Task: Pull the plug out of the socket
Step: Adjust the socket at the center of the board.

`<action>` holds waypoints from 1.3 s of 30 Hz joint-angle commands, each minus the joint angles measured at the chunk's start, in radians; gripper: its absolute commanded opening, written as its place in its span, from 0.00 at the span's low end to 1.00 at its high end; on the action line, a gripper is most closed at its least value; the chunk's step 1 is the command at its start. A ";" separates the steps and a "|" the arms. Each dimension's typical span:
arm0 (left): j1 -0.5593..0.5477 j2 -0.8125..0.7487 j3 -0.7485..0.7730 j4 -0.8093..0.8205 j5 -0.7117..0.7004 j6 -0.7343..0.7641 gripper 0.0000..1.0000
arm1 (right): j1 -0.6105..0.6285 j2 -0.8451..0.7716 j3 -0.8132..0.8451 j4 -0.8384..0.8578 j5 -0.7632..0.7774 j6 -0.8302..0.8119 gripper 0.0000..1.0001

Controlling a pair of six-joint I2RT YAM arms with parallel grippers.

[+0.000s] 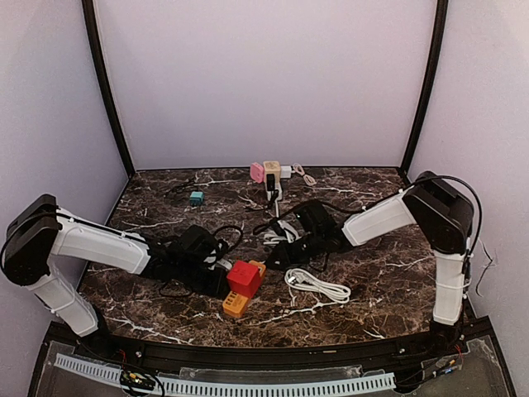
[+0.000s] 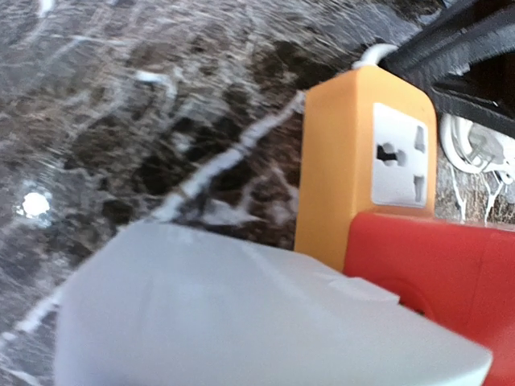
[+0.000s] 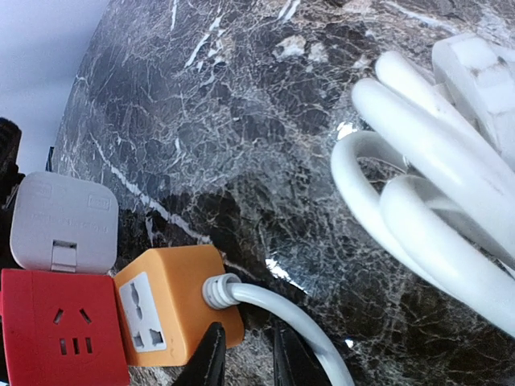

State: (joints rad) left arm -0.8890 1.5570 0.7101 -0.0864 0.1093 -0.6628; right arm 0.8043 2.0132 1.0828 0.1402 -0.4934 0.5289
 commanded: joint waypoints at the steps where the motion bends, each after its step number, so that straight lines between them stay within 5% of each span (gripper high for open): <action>1: -0.075 0.000 -0.023 0.077 -0.032 -0.073 0.29 | -0.014 0.030 0.034 -0.011 -0.018 -0.019 0.21; 12: -0.188 0.065 -0.027 0.238 -0.071 -0.135 0.32 | -0.031 0.098 0.152 -0.012 -0.117 -0.031 0.21; 23: -0.193 -0.165 -0.039 -0.021 -0.171 -0.056 0.40 | -0.070 -0.066 0.115 -0.092 -0.124 -0.085 0.33; 27: -0.193 -0.260 -0.027 -0.132 -0.198 0.002 0.62 | -0.091 -0.130 0.113 -0.133 -0.122 -0.100 0.48; 31: -0.191 -0.337 0.029 -0.282 -0.294 0.104 0.82 | -0.111 -0.191 0.115 -0.176 -0.121 -0.114 0.52; 39: -0.190 -0.373 0.091 -0.313 -0.435 0.412 0.94 | -0.075 -0.282 0.056 -0.189 -0.178 -0.066 0.61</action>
State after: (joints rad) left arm -1.0782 1.1965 0.7918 -0.3527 -0.2264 -0.4461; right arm 0.6983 1.7706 1.1847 -0.0174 -0.6384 0.4412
